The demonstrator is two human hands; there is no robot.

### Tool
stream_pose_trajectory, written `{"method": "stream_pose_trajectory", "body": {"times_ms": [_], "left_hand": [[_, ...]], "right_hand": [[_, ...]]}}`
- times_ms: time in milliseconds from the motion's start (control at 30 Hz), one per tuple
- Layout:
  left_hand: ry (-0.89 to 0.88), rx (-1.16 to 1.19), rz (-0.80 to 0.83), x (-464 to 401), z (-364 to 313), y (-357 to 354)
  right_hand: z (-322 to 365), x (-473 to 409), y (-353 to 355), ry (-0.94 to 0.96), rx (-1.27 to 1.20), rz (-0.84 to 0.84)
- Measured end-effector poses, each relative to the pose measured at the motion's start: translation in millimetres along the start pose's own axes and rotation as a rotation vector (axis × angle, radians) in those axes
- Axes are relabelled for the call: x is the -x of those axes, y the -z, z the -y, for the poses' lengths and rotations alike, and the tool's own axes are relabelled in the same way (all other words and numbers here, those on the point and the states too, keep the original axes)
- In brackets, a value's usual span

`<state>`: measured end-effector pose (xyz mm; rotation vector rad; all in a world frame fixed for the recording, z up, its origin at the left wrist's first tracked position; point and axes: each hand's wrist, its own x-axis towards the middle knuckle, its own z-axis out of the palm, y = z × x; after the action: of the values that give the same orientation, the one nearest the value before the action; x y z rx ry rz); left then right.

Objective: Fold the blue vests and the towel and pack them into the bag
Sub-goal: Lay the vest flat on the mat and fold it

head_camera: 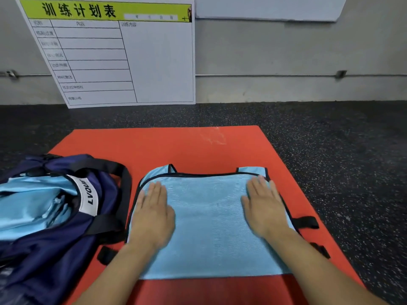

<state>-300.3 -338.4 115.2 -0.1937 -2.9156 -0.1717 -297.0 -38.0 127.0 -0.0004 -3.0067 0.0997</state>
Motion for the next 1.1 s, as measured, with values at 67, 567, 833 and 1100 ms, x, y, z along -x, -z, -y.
{"method": "stream_pose_trajectory", "body": {"times_ms": [67,567,833,1100], "left_hand": [[-0.106,0.095,0.064,17.6,-33.3,-8.0],[-0.071,0.095,0.04,56.0,-42.4,-1.2],[0.022,0.094,0.083,79.7,-1.3,-2.8],[0.004,0.152,0.057,54.9,-47.0,0.9]], "right_hand": [[51.5,17.7,-10.2,0.154,-0.128,0.025],[46.7,63.1,-1.8,0.114,-0.178,0.134],[-29.7,83.7,-6.1,-0.043,-0.044,0.162],[26.1,76.4,4.2,0.125,-0.122,0.126]]}}
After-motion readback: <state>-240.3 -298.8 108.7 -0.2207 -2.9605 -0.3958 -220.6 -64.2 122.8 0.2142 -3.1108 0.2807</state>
